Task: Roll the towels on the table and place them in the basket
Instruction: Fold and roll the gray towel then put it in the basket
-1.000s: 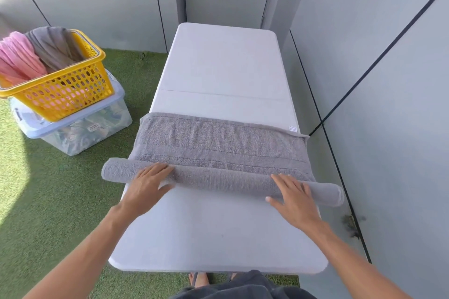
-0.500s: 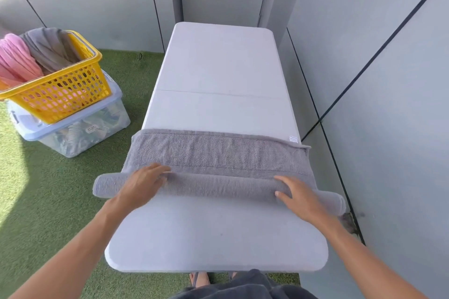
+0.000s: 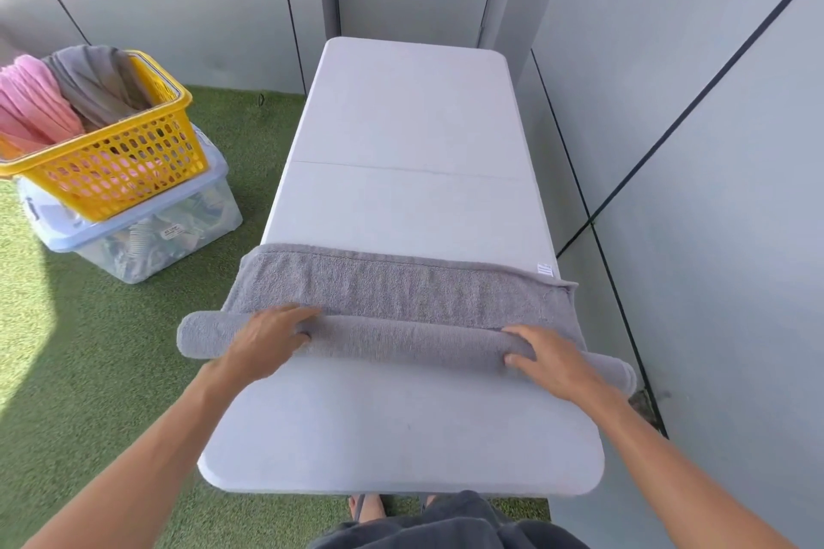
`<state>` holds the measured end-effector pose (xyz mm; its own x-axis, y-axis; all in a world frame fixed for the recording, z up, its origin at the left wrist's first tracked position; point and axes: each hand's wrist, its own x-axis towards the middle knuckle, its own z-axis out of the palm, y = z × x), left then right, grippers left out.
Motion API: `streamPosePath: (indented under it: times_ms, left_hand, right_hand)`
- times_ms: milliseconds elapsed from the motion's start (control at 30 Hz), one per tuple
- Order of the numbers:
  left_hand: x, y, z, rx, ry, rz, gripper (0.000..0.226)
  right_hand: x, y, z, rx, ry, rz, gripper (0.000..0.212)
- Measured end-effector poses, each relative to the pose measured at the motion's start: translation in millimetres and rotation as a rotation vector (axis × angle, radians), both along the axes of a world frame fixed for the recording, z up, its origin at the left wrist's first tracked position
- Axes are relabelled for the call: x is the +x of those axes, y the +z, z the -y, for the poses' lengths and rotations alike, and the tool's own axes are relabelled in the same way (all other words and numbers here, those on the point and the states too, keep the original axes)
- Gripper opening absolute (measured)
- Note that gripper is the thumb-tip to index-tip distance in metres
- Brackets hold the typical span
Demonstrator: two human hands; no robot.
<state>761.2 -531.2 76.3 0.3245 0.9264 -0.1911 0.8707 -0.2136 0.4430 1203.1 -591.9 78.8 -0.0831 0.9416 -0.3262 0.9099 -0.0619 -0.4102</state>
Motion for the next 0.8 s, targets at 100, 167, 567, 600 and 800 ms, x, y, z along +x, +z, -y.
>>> streamPosePath:
  times_ms: [100, 167, 567, 600, 800]
  left_hand:
    - [3, -11, 9, 0.233, 0.014, -0.012, 0.045]
    - [2, -17, 13, 0.226, -0.046, -0.106, 0.06]
    - [2, 6, -10, -0.009, 0.035, -0.007, 0.043]
    - [4, 4, -6, 0.091, 0.054, 0.018, 0.042]
    - [5, -2, 1, 0.092, -0.031, -0.148, 0.066]
  right_hand:
    - [-10, 1, 5, 0.2, -0.08, 0.057, 0.051]
    - [-17, 0, 9, 0.134, -0.011, 0.166, 0.061]
    - [-2, 4, -11, 0.086, -0.061, -0.009, 0.044]
    - [-4, 1, -9, 0.157, -0.087, -0.011, 0.045]
    - [-17, -3, 0, 0.124, 0.03, 0.277, 0.061]
